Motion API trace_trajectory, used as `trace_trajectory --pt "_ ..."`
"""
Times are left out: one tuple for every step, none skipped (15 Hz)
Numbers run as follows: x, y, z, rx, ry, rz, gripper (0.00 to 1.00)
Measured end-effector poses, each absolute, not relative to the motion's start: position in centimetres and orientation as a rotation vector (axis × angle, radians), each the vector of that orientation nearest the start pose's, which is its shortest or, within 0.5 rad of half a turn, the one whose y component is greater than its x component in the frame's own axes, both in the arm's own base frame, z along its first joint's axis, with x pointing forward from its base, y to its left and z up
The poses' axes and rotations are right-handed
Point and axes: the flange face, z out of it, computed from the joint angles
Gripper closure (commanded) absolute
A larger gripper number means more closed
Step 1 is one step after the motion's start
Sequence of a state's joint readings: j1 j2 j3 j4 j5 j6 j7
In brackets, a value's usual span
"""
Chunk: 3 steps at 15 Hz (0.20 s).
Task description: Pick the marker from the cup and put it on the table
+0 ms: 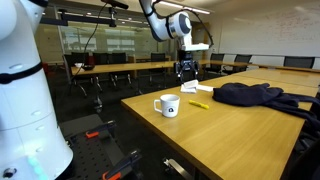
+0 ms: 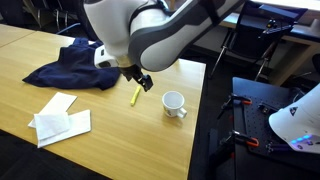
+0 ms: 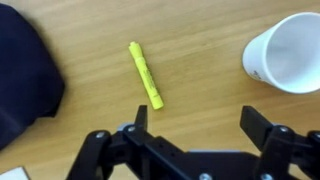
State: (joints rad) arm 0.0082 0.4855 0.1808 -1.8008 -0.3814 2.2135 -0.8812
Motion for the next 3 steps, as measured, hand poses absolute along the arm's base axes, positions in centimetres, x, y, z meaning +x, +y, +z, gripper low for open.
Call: trace_trajectory --pt "62.5 10.1 29.0 -2.627 -1.974 0.186 0.00" --pt "61.1 10.2 30.1 -2.606 -1.961 0.173 0.00" --pt "59.8 10.3 30.8 -2.590 -1.949 0.168 0.00"
